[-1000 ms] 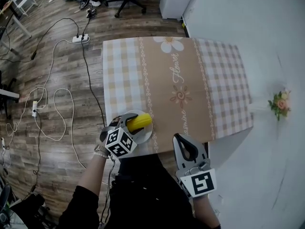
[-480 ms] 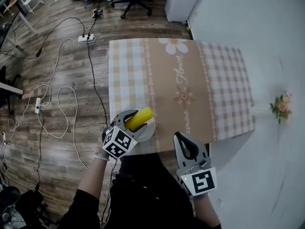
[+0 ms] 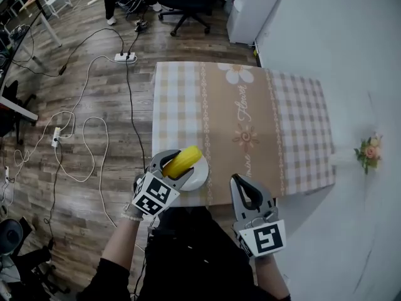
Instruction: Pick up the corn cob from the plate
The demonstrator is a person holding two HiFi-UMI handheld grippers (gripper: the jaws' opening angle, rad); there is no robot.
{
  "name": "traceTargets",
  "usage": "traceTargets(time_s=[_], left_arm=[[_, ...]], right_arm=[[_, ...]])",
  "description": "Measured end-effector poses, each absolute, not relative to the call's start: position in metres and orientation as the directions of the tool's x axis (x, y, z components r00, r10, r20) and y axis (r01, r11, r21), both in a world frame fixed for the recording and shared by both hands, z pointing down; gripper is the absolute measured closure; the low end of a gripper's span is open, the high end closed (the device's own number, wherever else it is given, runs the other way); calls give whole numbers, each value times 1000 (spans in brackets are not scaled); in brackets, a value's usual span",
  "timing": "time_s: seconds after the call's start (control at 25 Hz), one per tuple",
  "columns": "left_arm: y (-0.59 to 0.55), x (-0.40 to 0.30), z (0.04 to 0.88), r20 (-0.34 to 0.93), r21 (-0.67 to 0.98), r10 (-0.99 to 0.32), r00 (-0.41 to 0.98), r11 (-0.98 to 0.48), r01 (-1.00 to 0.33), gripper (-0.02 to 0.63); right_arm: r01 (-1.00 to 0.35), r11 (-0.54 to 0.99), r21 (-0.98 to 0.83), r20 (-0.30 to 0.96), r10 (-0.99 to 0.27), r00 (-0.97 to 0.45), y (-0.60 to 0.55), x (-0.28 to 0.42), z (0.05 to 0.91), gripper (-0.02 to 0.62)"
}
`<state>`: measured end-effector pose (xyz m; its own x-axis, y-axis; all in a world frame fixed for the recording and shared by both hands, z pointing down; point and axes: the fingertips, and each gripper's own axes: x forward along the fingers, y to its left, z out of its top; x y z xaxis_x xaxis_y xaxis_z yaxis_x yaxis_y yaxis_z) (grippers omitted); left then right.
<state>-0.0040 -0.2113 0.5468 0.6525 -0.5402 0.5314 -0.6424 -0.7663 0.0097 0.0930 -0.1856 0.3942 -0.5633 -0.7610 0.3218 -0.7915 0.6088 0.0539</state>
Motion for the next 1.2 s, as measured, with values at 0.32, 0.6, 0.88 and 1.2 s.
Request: traceTargets(time_s=[0.32, 0.6, 0.88, 1.2], left_arm=[[-205, -21, 502, 484, -24, -627, 610, -707, -707, 348], [-197, -26, 455, 415, -68, -693, 590, -670, -739, 348], [-191, -36, 413, 355, -120, -751, 557, -627, -770, 348], [-179, -54, 376, 307, -181, -800, 515, -581, -794, 348]], right_arm=[[-774, 629, 73, 291, -755, -587, -195, 87, 380, 552], [-759, 646, 86, 262, -749, -608, -198, 83, 366, 554], [-721, 686, 99, 218, -722, -657, -204, 73, 355, 552], [-692, 713, 109, 186, -699, -691, -206, 62, 343, 552]])
